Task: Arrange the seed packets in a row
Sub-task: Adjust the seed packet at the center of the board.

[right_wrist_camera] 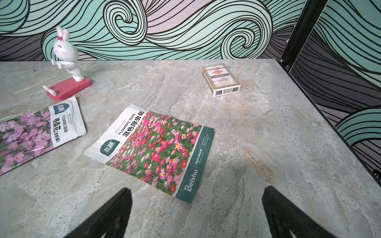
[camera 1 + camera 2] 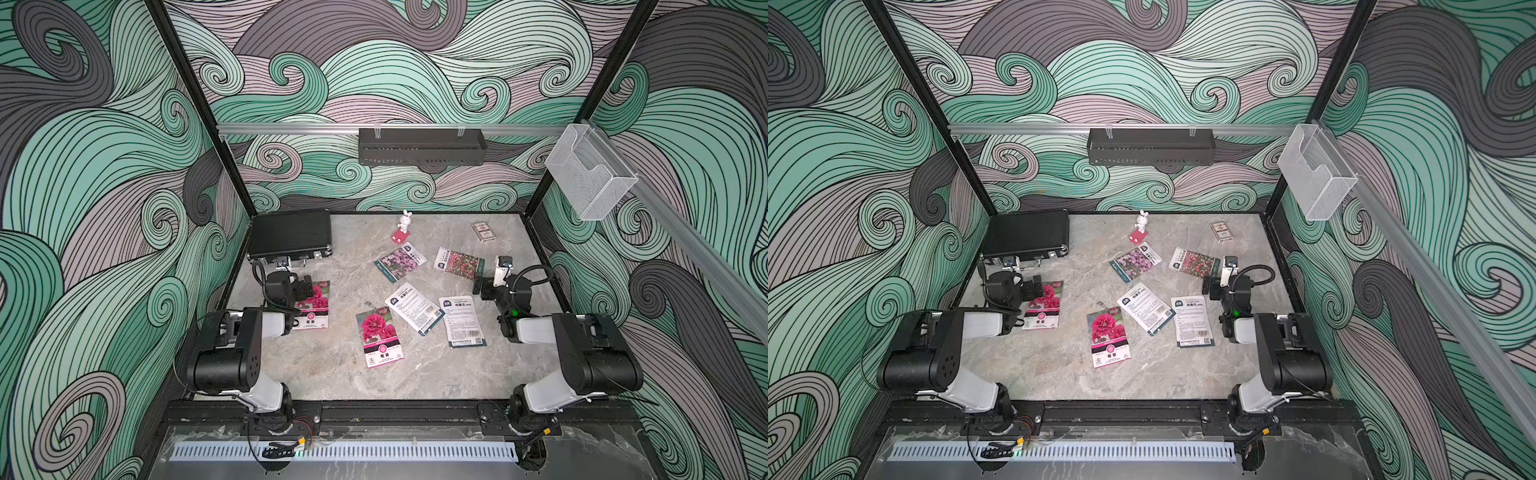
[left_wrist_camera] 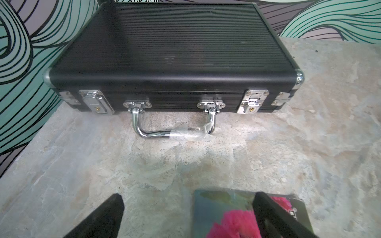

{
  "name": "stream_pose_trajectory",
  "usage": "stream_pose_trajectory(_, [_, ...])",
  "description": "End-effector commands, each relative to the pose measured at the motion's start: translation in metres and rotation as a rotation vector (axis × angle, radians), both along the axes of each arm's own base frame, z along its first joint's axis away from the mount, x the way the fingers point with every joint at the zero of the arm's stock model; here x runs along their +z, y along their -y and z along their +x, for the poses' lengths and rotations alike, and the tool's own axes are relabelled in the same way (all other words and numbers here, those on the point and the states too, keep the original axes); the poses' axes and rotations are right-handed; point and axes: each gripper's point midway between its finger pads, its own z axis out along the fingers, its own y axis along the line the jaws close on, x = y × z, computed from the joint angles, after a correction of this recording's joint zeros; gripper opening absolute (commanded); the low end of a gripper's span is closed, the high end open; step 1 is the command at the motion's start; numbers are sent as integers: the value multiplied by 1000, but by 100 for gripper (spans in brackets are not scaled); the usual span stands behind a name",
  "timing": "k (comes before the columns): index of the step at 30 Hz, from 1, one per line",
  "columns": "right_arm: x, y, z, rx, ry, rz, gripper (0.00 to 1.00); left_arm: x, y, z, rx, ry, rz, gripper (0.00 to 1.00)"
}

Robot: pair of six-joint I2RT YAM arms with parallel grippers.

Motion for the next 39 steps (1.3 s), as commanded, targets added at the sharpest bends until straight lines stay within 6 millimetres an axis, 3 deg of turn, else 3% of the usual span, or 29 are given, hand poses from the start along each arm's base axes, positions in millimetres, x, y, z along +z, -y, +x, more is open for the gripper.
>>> stream_pose_trajectory(1, [6,-1,3,8,23,-3,100,17,0,9,5,49,4,99])
stream_pose_trajectory(26, [6,-2,2,2,26,-23,100,17,1,8,5,44,3,99])
stream_pose_trajectory(29, [25,-13,-3,26,76,-79,100,27,-4,12,26,42,18,99])
stream_pose_trajectory(32, [70,-25,-2,8,49,-133,100,58,-27,25,173,-117,29,97])
stream_pose_trajectory(35, [117,-34,3,1,60,15,100,100,-30,29,209,-135,12,97])
stream_pose_trajectory(37, [140,-57,2,56,16,108,100,118,-21,19,224,-178,-48,94])
stream_pose_trajectory(38, [146,-72,0,103,-8,134,100,118,-16,13,224,-210,-49,94])
stream_pose_trajectory(39, [148,-92,-7,170,-47,166,100,133,-7,4,214,-198,-51,93])
